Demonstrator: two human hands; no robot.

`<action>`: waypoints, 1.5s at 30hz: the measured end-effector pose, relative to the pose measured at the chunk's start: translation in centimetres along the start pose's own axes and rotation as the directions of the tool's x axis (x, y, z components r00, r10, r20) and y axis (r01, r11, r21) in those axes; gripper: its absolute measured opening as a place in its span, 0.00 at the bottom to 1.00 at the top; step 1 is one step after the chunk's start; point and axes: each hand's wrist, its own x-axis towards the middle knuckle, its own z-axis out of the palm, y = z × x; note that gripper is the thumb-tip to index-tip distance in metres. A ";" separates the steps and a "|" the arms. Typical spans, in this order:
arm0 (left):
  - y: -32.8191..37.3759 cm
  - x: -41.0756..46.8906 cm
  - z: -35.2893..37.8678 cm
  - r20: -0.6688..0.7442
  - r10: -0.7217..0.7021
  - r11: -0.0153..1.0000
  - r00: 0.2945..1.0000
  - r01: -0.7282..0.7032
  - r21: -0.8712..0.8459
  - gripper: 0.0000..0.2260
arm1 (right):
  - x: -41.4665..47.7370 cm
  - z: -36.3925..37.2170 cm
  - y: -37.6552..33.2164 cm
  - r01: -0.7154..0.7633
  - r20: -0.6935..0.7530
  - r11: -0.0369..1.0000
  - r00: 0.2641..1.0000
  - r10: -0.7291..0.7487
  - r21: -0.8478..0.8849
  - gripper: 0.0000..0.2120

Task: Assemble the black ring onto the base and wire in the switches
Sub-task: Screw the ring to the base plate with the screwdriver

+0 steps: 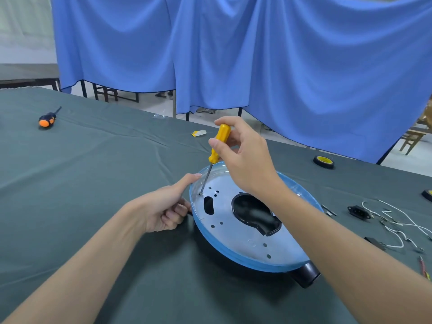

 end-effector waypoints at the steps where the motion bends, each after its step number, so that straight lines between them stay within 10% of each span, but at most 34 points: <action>1: 0.0 0.0 0.0 0.002 0.001 1.000 1.000 -0.001 0.001 0.28 | 0.0 0.0 0.0 -0.001 0.000 1.000 1.000 0.001 0.000 0.11; 31: 1.3 -1.3 -1.0 0.047 -0.035 0.975 0.998 0.024 0.220 0.27 | 1.5 0.0 -0.9 0.130 0.279 0.956 0.959 -0.054 -0.264 0.09; 45: -0.2 -0.7 0.0 -0.240 0.325 0.937 0.915 -0.275 0.216 0.17 | 1.0 -0.1 -1.1 0.117 0.219 0.896 0.975 -0.022 -0.428 0.16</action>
